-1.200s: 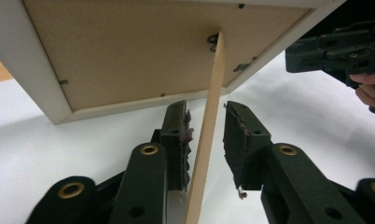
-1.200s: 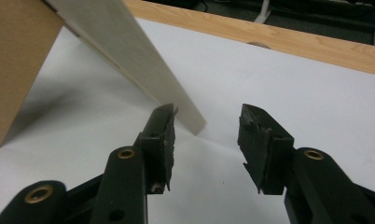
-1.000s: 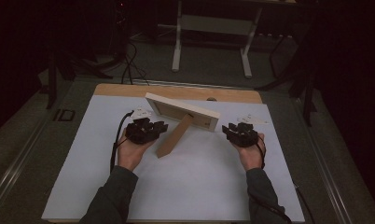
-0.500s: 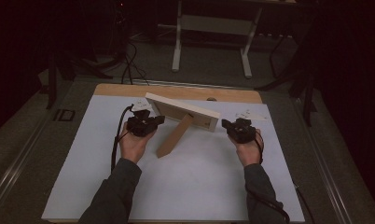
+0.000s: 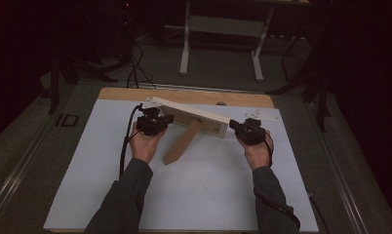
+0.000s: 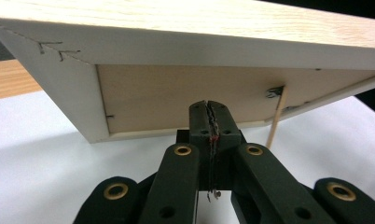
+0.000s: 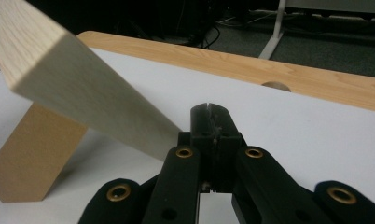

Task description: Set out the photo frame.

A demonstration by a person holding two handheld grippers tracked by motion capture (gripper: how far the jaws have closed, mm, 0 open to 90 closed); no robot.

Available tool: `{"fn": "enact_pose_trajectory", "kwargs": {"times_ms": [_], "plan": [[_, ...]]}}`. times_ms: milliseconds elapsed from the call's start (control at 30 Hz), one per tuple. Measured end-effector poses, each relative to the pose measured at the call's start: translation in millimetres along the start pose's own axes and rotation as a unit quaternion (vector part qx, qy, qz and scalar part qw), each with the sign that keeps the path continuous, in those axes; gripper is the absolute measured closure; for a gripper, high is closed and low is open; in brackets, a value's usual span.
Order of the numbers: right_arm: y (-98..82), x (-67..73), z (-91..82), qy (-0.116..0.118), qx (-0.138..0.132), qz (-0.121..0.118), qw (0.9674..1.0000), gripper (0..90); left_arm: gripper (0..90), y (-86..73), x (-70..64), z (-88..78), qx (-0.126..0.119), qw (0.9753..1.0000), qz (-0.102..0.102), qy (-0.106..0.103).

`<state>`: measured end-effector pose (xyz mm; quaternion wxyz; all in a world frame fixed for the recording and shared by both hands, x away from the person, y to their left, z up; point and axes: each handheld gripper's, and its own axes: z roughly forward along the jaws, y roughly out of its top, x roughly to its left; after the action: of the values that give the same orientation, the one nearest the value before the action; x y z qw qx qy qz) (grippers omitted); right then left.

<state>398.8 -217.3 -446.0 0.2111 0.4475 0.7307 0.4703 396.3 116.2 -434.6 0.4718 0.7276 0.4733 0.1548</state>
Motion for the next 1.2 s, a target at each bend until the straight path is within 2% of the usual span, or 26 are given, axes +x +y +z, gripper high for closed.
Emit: {"fn": "enact_pose_trajectory", "kwargs": {"times_ms": [400, 567, 667, 767, 1200], "plan": [[8.0, 0.7, 2.6, 0.001, -0.001, -0.009, 1.0, 89.6, 90.0, 6.5, 0.0, 2.9, -0.006, 1.0, -0.005, 0.002], [11.3, 0.1, 3.2, 0.016, -0.01, 0.006, 0.9998, 89.6, 90.0, 6.1, -0.6, 6.6, -0.002, 1.0, 0.001, 0.0], [12.4, 0.5, 3.4, 0.016, -0.009, 0.003, 0.9998, 89.6, 90.0, 6.3, -0.7, 7.8, -0.002, 1.0, -0.001, 0.0], [14.1, 1.9, 2.1, 0.026, -0.015, 0.008, 0.9995, 89.6, 90.0, 6.8, -2.2, 9.2, -0.001, 1.0, 0.0, -0.001], [16.0, 2.1, -0.5, 0.029, -0.013, 0.005, 0.9995, 89.6, 90.0, 11.0, -9.2, 14.3, 0.003, 0.9999, 0.009, -0.004]]}}
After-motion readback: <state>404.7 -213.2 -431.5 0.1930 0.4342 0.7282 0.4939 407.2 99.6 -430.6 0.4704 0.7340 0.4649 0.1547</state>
